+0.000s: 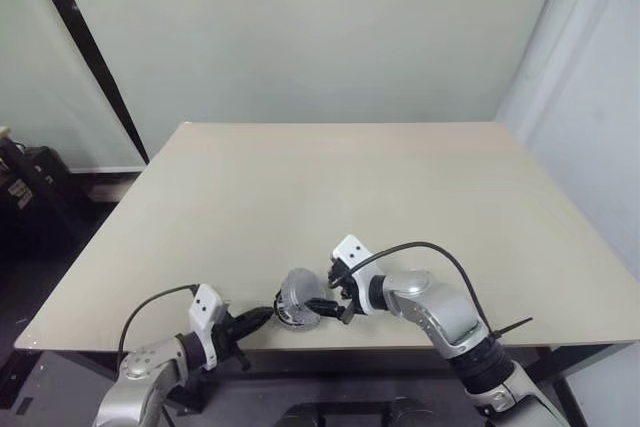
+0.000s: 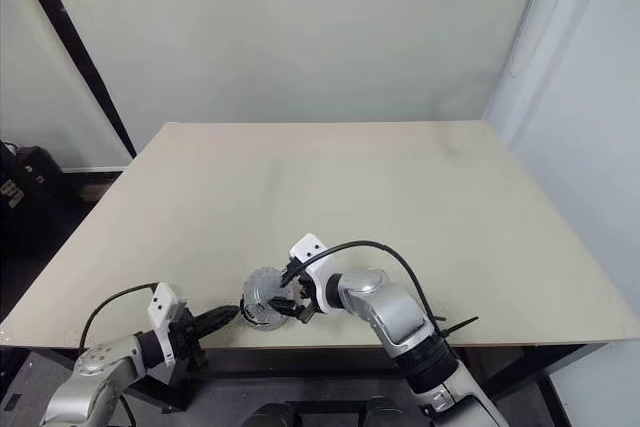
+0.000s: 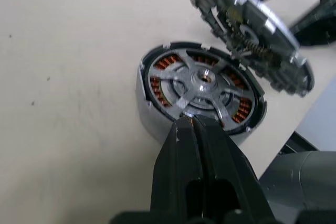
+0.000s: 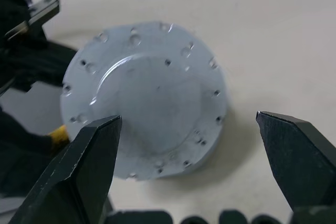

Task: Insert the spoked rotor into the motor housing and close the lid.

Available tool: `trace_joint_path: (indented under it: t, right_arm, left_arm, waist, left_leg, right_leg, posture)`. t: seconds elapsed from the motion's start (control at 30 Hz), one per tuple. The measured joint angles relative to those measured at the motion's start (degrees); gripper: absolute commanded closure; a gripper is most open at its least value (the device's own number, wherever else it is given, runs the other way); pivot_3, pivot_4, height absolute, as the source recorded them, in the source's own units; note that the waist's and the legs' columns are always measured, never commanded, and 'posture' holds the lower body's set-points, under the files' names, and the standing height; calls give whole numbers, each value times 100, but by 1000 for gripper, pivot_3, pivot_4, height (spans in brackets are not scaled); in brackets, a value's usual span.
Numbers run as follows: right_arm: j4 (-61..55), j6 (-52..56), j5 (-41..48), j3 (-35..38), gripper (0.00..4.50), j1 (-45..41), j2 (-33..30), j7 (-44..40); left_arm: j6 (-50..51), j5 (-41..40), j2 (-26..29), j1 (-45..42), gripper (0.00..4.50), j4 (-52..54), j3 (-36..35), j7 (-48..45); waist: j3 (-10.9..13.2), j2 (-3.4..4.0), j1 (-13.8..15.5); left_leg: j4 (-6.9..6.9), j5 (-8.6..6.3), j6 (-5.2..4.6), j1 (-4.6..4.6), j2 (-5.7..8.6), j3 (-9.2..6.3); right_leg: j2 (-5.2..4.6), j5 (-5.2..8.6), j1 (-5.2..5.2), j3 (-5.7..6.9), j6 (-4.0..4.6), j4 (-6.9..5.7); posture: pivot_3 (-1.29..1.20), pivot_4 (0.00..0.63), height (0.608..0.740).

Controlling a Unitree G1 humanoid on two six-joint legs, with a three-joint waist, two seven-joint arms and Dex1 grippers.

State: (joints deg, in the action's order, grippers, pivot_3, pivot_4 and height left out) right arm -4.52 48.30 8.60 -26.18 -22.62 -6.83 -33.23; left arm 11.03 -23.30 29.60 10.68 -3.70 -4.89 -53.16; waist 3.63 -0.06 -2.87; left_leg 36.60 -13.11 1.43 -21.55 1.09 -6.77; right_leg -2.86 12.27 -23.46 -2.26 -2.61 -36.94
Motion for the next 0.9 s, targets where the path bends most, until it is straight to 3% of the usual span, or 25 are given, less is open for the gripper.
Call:
trace_joint_path:
  t: [0.9]
  right_arm:
    - [860,-2184,-263,-355,28,661,261,53]
  left_arm:
    - [197,-4,-89,167,4500,346,-30,219]
  waist:
    - [0,0,0]
  left_leg:
    - [1,0,1,2,-1,-1]
  right_leg:
    - [0,0,0,1,1,0]
  posture:
    - [0,0,740]
